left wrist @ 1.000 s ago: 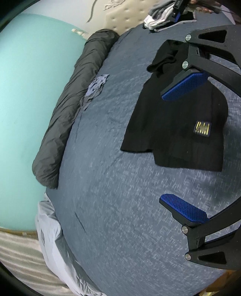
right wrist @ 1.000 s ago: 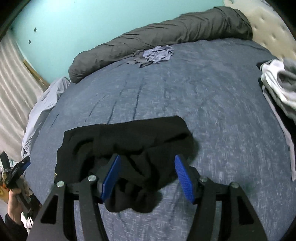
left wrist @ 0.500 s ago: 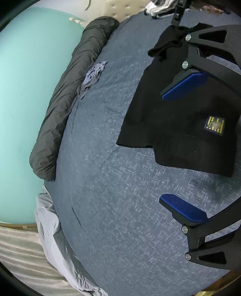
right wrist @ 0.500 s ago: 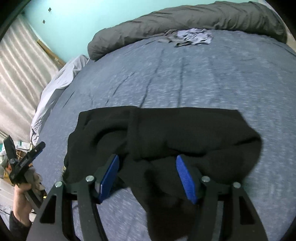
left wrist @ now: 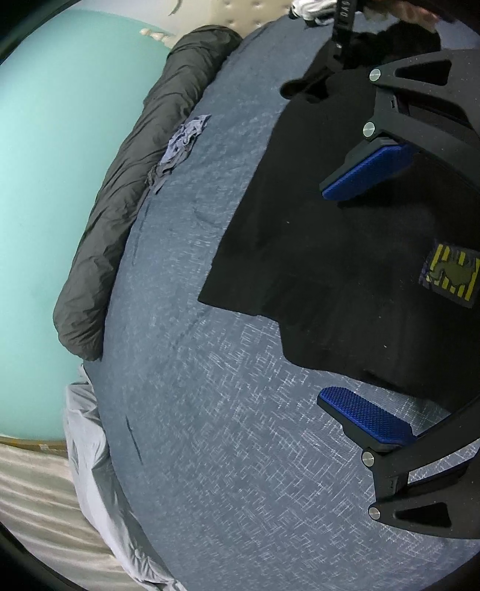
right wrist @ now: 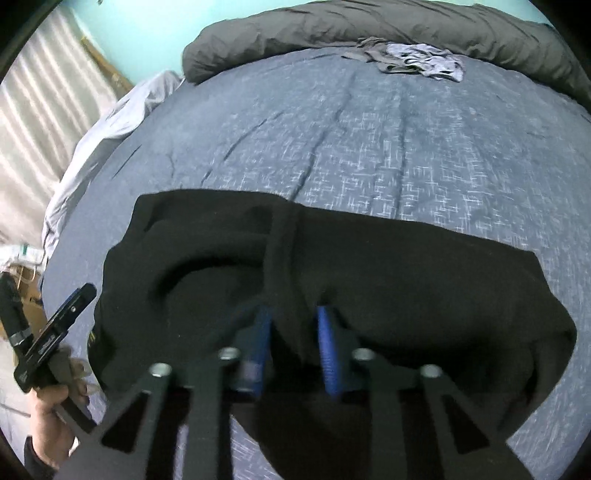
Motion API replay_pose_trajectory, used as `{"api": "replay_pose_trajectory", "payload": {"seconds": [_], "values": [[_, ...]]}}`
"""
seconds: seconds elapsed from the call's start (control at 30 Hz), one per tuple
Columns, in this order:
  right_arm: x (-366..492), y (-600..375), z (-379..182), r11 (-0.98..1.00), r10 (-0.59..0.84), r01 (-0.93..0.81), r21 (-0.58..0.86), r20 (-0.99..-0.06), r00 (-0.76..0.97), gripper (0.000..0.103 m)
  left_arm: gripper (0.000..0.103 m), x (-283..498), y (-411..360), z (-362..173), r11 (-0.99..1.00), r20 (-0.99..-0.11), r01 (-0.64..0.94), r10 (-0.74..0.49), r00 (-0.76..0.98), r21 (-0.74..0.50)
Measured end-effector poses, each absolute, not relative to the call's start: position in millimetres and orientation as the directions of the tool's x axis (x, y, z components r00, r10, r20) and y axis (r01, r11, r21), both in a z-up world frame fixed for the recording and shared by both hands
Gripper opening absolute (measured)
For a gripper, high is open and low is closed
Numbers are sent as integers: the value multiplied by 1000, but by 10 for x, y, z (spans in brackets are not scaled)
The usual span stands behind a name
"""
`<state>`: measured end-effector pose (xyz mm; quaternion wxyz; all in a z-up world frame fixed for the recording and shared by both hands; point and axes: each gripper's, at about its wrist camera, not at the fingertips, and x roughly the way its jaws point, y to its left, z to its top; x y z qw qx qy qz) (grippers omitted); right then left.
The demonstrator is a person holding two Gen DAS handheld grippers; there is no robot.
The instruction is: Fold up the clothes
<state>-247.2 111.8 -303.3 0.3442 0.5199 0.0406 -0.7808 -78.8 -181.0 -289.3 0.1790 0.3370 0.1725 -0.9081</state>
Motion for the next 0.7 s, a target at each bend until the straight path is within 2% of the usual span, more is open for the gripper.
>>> {"api": "replay_pose_trajectory", "payload": {"seconds": [0.1,0.2,0.33,0.7], "values": [[-2527,1271,-2913,-758,-512,583,293,-821,-253,7,103,-745,-1838,-2912,-866,-658,463,-237,-714,-190],[-2638,1603,-2691,-772,-546,546,324,-778,-311,6,103,-714,-1869,-2933,-857,-646,480,-260,-717,-187],[-2856,2190,-2415,-823,-518,478,305,-748,-414,6,103,-721,-1881,-2976,-850,-649,491,-267,-713,-189],[-3426,3852,-2067,-959,-284,177,222,-745,-604,6,103,-767,-1824,-3018,-853,-646,490,-273,-712,-179]]}}
